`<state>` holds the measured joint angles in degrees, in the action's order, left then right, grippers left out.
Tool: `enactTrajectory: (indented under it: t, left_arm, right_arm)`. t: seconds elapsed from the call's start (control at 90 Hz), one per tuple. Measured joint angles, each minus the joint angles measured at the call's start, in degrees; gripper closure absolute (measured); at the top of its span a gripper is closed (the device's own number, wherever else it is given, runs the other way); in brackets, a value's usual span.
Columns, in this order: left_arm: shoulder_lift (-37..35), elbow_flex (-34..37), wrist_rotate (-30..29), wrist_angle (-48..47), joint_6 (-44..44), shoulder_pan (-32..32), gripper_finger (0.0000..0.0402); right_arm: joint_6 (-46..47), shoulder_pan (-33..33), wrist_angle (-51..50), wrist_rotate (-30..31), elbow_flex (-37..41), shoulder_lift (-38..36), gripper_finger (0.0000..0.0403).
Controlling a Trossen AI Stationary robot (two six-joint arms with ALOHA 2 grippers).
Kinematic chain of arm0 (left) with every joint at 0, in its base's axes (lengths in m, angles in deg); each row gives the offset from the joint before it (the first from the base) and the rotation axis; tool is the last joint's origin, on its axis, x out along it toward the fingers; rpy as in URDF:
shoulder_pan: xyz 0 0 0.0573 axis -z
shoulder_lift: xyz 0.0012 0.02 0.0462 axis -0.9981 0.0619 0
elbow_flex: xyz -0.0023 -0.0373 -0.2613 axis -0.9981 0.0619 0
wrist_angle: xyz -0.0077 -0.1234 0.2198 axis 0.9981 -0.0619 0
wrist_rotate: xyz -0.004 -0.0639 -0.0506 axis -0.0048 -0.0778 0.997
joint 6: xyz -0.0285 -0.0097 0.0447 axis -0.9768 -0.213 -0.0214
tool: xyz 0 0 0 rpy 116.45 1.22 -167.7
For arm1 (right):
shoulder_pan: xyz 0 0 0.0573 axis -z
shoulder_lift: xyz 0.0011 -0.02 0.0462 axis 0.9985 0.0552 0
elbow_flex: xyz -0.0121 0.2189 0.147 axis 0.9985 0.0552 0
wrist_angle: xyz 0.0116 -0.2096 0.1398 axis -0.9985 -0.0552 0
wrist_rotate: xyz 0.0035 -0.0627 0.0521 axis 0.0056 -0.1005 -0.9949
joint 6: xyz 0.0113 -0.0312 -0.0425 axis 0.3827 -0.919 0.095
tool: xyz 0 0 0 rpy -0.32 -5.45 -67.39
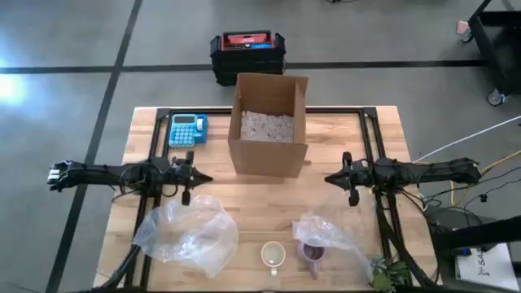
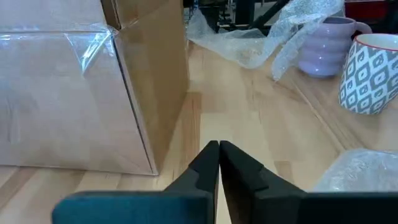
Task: Wrap mug
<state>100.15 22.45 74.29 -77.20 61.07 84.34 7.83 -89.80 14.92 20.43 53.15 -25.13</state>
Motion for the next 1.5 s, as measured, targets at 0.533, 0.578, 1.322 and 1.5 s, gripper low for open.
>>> enactTrajectory:
  t: [0.533, 0.578, 1.322, 1.5]
  left_arm:
    - [0.00, 0.00, 0.00, 0.00, 0.00, -0.02, 0.0402]
    - [0.00, 0.00, 0.00, 0.02, 0.00, -0.02, 0.0402]
    - [1.36, -0.09, -3.10, 36.00, -19.93, 0.04, 0.0402]
    - [4.52, -0.09, -2.67, 36.91, -22.34, 0.04, 0.0402]
  right_arm:
    - [-15.35, 0.00, 0.00, 0.03, 0.00, 0.01, 0.0400]
    - [-19.56, 0.01, 0.00, 0.03, -0.01, 0.00, 0.0400]
    - [14.97, 0.01, 11.26, 1.43, -0.04, 0.60, 0.0400]
    - [8.96, -0.02, 1.54, -5.19, -8.75, 4.73, 0.0400]
